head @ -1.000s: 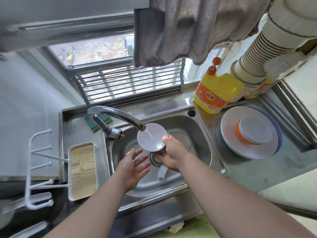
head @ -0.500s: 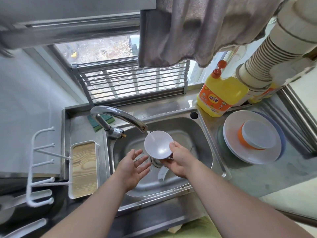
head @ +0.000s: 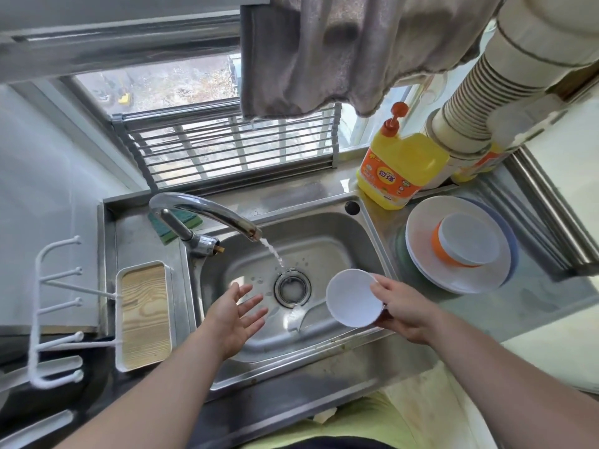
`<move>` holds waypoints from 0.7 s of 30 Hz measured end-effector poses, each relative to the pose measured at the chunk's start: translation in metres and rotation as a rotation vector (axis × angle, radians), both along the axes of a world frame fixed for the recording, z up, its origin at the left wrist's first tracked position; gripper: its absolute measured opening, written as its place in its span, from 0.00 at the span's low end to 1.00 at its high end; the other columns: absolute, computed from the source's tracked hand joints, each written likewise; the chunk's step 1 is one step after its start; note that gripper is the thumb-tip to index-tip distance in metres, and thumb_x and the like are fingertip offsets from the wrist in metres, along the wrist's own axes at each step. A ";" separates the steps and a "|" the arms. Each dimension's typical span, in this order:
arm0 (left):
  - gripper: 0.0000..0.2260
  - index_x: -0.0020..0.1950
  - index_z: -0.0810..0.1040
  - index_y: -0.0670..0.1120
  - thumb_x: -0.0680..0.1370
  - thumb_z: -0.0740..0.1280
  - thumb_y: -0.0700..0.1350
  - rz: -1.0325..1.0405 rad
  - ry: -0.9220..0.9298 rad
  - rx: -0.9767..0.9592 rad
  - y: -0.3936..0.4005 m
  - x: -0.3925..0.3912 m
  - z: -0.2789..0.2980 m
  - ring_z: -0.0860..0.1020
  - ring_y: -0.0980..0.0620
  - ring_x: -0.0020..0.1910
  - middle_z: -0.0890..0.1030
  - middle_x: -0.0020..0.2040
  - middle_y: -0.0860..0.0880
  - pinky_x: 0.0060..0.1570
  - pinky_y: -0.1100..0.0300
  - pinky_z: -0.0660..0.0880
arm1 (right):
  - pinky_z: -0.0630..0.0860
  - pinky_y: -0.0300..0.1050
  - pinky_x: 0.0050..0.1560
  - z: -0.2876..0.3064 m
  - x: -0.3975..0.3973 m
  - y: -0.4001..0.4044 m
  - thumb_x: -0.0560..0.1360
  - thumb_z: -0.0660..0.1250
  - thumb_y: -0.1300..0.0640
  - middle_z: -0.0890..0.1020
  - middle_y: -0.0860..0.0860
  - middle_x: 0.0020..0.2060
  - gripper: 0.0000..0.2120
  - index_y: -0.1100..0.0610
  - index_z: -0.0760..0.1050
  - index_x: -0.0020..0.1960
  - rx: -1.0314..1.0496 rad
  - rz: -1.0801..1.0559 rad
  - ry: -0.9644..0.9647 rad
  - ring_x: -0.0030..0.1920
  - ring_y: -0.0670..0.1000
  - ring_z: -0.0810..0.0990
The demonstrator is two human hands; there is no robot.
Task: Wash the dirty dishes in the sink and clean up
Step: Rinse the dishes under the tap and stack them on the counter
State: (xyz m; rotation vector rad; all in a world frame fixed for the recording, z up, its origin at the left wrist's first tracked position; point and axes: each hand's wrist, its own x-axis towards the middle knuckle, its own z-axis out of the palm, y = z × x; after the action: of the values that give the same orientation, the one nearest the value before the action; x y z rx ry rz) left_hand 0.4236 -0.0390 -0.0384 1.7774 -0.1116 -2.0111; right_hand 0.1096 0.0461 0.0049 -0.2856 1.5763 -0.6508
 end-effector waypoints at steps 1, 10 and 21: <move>0.18 0.67 0.79 0.49 0.87 0.58 0.58 -0.003 -0.005 0.004 0.002 -0.001 -0.002 0.83 0.38 0.59 0.84 0.62 0.43 0.56 0.44 0.78 | 0.83 0.52 0.49 0.002 -0.011 0.006 0.88 0.58 0.55 0.76 0.56 0.65 0.15 0.45 0.78 0.68 -0.005 0.048 0.058 0.59 0.60 0.79; 0.18 0.64 0.79 0.49 0.87 0.57 0.58 -0.054 -0.013 0.002 0.004 -0.017 -0.003 0.82 0.38 0.60 0.83 0.62 0.42 0.57 0.43 0.77 | 0.75 0.49 0.66 0.002 -0.041 0.037 0.85 0.63 0.54 0.77 0.49 0.71 0.22 0.50 0.69 0.79 -0.081 0.327 0.434 0.66 0.49 0.77; 0.18 0.65 0.79 0.48 0.87 0.57 0.58 -0.085 -0.011 0.006 0.008 -0.026 -0.004 0.82 0.38 0.60 0.83 0.63 0.42 0.60 0.42 0.77 | 0.74 0.54 0.67 0.003 0.010 0.036 0.80 0.59 0.36 0.74 0.54 0.70 0.28 0.37 0.63 0.79 -0.055 0.726 0.658 0.67 0.56 0.76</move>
State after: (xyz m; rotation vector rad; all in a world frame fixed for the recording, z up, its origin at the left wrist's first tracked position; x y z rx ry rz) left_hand 0.3978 -0.0306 -0.0420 1.8153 -0.1880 -2.0628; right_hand 0.1192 0.0823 0.0077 -1.1385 1.8925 -0.0122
